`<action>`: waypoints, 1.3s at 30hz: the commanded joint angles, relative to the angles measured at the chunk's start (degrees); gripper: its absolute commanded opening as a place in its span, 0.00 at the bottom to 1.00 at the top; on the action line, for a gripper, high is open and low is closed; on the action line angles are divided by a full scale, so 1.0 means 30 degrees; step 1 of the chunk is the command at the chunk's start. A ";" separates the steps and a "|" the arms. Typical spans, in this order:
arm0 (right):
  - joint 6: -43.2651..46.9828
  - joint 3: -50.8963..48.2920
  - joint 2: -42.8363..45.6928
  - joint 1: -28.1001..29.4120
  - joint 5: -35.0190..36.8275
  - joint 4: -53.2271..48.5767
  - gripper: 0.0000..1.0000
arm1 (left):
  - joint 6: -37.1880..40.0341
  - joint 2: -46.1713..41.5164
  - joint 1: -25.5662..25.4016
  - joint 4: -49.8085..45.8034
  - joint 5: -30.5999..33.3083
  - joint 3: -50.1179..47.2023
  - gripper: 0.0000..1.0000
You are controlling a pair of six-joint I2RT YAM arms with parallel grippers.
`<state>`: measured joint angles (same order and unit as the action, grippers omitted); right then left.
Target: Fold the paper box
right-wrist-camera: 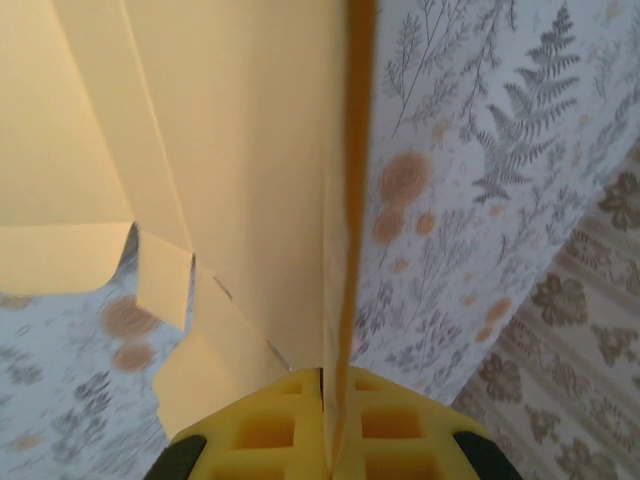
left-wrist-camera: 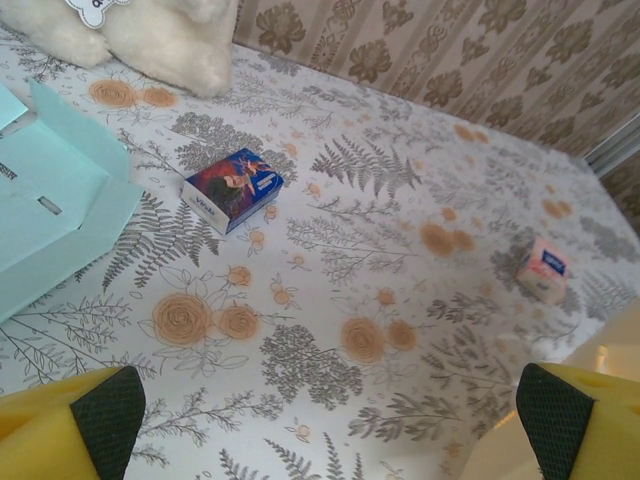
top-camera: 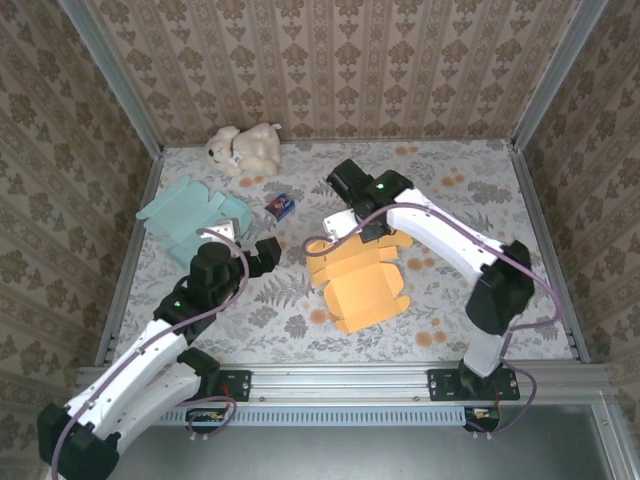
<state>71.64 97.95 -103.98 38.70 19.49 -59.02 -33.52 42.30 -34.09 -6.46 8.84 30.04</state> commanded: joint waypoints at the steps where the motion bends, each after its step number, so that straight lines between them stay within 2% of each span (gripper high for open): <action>1: 0.1230 0.1317 -0.1825 -0.0362 -0.0537 0.1334 0.00 | 0.1314 0.0905 0.0035 0.1996 0.0686 -0.0416 1.00; 7: 0.1156 0.3876 -0.4766 -0.1200 -0.3346 -0.0195 0.11 | 0.1110 0.1221 0.0314 0.4100 0.2057 -0.1666 1.00; 10: 0.0923 0.4969 -0.5760 -0.1628 -0.4421 -0.0981 0.22 | 0.1036 0.1268 0.0488 0.4568 0.2666 -0.2026 1.00; 12: 0.0645 0.5548 -0.6194 -0.1973 -0.5206 -0.1259 0.29 | 0.0979 0.1379 0.0551 0.4850 0.2989 -0.2215 1.00; 19: 0.0247 0.6948 -0.6831 -0.3089 -0.8018 -0.1873 0.43 | 0.1056 0.2078 0.0639 0.5554 0.3316 -0.2209 1.00; 29: 0.0417 1.0909 -1.0343 -0.4415 -0.9436 -0.4350 0.52 | 0.1559 0.3763 0.0654 0.5959 0.2887 -0.1481 1.00; 39: 0.0511 1.3325 -1.3057 -0.5031 -1.0783 -0.4812 0.52 | 0.2132 0.5172 0.0669 0.6489 0.2620 -0.1160 1.00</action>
<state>72.25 135.09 -142.04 23.90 -8.62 -70.00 -28.84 57.12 -32.53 10.98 17.19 24.18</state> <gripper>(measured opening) 0.525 0.994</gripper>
